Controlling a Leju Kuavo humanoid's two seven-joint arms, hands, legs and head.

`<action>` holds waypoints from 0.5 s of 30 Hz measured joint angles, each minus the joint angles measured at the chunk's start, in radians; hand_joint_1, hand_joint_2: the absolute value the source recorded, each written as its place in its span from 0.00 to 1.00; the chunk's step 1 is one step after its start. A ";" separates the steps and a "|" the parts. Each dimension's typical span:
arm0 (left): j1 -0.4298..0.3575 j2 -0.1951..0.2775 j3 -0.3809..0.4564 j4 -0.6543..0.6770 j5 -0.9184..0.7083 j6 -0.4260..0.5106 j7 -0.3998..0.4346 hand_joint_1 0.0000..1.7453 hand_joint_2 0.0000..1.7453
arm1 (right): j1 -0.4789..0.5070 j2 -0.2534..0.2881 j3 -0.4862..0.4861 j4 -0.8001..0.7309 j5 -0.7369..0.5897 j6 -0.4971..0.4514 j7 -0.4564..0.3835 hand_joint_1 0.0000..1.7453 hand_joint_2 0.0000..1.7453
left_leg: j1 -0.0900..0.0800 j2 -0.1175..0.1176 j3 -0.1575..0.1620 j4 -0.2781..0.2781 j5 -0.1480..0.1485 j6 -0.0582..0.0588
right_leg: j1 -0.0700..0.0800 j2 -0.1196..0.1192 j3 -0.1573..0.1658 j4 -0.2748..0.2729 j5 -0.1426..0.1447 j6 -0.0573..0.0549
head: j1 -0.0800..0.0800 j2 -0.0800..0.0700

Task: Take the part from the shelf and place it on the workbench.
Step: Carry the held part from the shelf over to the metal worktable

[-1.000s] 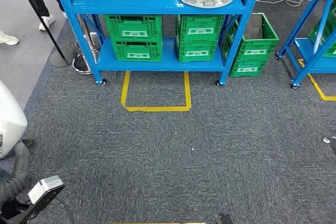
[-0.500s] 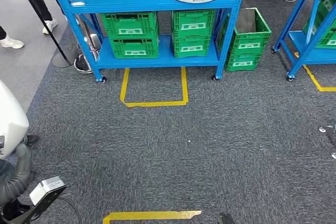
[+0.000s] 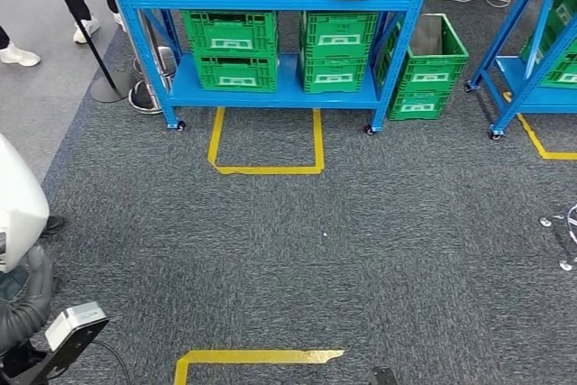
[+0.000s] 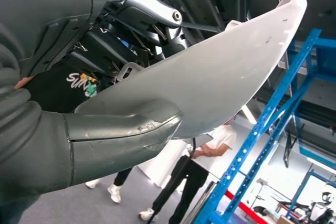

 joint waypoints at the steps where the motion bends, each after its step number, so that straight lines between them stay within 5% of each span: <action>1: 0.000 0.000 0.000 0.000 0.000 0.000 0.000 1.00 1.00 | 0.001 -0.001 0.000 0.000 0.001 -0.001 0.000 0.00 0.00 | 0.000 0.000 -0.004 0.001 0.003 -0.002 | -0.002 0.000 0.000 0.007 0.008 0.003 | 0.000 0.000; 4: 0.002 0.000 0.000 0.000 0.000 0.000 0.001 1.00 1.00 | 0.001 -0.004 0.000 0.000 0.002 -0.002 0.000 0.00 0.00 | -0.001 0.000 -0.011 0.012 0.005 -0.010 | -0.008 0.000 0.104 -0.181 0.099 0.005 | 0.000 0.000; 6: 0.001 0.001 -0.001 0.000 0.000 0.000 0.001 1.00 1.00 | -0.001 -0.004 0.000 0.000 0.003 -0.002 -0.001 0.00 0.00 | -0.004 0.000 -0.020 0.025 0.002 -0.015 | -0.009 0.001 0.150 -0.274 0.120 -0.002 | -0.001 0.000; 10: 0.002 0.004 -0.003 0.000 0.000 0.000 0.002 1.00 1.00 | 0.003 -0.004 0.000 0.000 -0.001 -0.003 -0.002 0.00 0.00 | -0.007 -0.001 -0.032 0.031 0.012 0.001 | -0.006 0.001 0.149 -0.283 0.125 -0.016 | -0.002 0.000; 15: 0.002 0.005 -0.006 0.000 0.001 0.000 0.002 1.00 1.00 | 0.001 -0.004 0.000 0.000 -0.002 -0.003 -0.003 0.00 0.00 | -0.004 -0.002 -0.034 0.022 0.024 -0.013 | -0.002 0.000 0.143 -0.281 0.130 -0.024 | -0.001 0.000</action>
